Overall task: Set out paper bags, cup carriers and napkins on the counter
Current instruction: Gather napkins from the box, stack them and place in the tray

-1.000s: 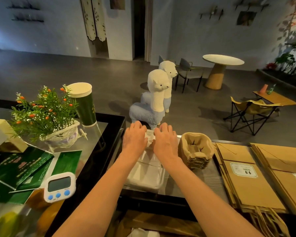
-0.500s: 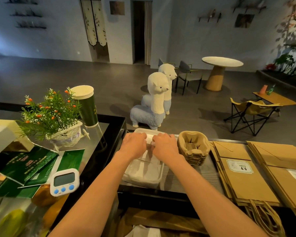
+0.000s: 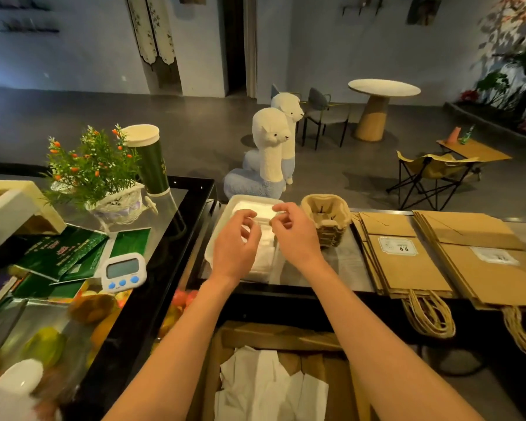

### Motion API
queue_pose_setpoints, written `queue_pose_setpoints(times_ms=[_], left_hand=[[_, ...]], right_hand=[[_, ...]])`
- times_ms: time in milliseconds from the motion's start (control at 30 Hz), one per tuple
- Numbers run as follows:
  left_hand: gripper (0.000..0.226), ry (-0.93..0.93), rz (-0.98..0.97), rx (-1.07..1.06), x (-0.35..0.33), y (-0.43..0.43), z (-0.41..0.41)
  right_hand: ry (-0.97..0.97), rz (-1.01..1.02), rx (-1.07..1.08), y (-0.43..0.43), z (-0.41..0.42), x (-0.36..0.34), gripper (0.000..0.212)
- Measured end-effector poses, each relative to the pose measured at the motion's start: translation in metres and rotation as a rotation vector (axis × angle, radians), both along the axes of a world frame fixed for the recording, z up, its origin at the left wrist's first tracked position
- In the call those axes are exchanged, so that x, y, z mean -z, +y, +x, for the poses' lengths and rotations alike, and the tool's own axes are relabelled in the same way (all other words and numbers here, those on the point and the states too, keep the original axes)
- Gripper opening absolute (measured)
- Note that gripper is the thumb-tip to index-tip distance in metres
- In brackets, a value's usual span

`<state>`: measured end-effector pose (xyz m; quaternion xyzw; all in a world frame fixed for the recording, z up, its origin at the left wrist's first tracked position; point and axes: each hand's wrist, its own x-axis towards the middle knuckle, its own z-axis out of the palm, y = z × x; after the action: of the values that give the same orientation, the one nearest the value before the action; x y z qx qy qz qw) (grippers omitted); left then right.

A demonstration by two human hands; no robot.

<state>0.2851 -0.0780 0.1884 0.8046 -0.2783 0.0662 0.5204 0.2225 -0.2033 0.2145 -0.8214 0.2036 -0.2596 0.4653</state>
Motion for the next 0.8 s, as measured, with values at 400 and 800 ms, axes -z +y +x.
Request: queue_pose_setpoints(times_ms=[400,800], left_hand=[[0.014,0.334,-0.13,0.169,0.07,0.036,-0.097],[0.016,0.657,0.232,0.165,0.193,0.078,-0.152]], right_hand=[[0.008,0.352,-0.028,0.034,-0.109,0.069,0.019],[0.444,0.464,0.083,0.059,-0.183,0.196,0.02]])
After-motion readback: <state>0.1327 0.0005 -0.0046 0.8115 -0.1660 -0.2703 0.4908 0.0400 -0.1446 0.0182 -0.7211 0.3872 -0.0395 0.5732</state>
